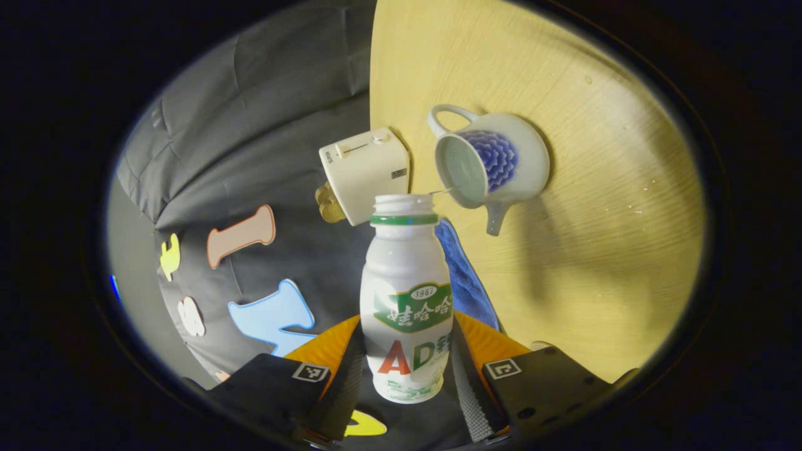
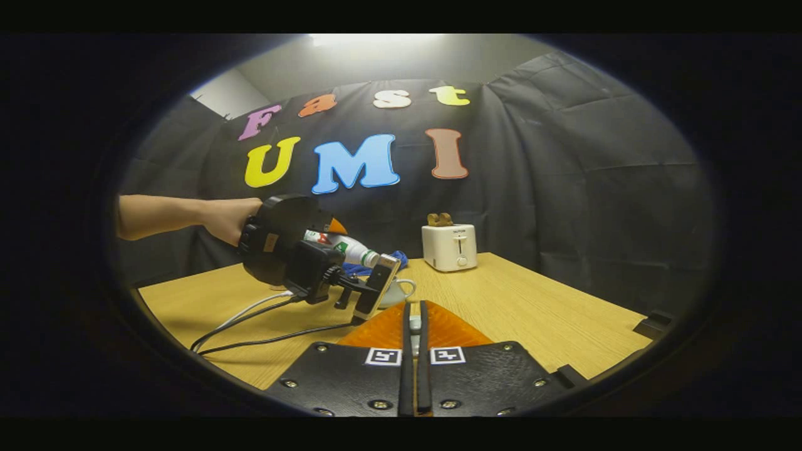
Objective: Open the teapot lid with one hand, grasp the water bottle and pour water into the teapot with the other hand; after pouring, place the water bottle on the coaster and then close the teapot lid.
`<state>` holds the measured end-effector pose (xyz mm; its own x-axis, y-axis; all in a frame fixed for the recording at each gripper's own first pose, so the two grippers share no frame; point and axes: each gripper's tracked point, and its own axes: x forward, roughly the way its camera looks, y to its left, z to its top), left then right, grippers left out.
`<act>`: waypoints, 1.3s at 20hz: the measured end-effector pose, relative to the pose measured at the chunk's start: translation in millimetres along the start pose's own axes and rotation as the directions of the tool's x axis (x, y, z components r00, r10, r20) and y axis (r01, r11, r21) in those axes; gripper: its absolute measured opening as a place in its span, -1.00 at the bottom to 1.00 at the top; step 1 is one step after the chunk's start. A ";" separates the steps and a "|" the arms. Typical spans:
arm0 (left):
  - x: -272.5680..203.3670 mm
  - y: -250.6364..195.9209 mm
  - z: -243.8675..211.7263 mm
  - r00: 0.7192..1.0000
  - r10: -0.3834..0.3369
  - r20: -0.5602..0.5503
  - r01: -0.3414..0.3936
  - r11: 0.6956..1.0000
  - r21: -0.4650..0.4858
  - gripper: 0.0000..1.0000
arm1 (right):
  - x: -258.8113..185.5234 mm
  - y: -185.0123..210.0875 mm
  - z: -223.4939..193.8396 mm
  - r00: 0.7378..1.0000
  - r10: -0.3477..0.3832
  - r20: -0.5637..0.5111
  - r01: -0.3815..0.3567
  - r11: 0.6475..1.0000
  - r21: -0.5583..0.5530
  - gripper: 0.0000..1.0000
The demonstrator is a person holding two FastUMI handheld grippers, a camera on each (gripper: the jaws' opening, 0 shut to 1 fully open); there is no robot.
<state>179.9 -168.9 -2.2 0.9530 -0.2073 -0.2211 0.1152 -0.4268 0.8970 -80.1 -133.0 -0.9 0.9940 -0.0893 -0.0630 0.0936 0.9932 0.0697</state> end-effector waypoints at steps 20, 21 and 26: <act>16.5 -27.8 -2.6 0.992 -0.027 0.120 0.080 0.881 -0.467 0.63 | 10.3 16.5 13.9 1.000 0.012 0.002 -0.012 0.999 -0.051 -0.95; 17.6 -30.9 -6.7 0.994 -0.027 0.110 0.078 0.864 -0.497 0.63 | 12.5 17.6 15.8 1.000 0.015 0.005 -0.014 0.998 -0.058 -0.95; -6.3 -45.4 -40.2 0.998 -0.012 0.065 0.055 0.700 -0.712 0.65 | 33.7 26.2 15.0 0.999 0.046 -0.011 -0.046 0.996 -0.078 -0.95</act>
<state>179.8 -112.8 -26.1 0.9312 -0.2587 -0.2566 0.3329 0.3172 0.8880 -43.2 -111.1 13.7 0.9966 -0.0430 -0.0705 0.0427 0.9991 -0.0057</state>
